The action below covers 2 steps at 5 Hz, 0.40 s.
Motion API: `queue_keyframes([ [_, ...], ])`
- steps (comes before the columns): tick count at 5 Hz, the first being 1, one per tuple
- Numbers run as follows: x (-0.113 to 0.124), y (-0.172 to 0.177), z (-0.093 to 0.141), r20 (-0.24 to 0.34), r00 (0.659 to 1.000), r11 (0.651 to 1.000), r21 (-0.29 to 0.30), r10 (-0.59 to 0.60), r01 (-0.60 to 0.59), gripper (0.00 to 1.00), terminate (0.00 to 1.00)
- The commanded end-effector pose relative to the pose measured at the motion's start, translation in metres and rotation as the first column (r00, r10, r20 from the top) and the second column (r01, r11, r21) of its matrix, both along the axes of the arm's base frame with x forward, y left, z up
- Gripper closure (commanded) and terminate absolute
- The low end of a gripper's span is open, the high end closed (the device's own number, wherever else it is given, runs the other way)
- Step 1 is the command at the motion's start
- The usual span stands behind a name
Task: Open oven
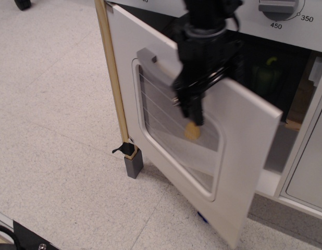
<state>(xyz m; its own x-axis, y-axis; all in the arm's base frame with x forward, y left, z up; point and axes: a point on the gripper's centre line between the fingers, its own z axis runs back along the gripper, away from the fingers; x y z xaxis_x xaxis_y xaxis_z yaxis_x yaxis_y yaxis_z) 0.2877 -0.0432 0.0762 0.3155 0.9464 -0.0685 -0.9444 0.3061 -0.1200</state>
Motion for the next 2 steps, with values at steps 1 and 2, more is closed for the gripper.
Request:
queue_keyframes([
  [1,-0.039,0.069,0.027,-0.003,0.993,0.992,0.044,-0.119,0.119,0.0,0.0],
  [2,-0.047,0.104,0.01,0.0,0.95,0.946,0.086,-0.313,0.312,0.0,0.0],
])
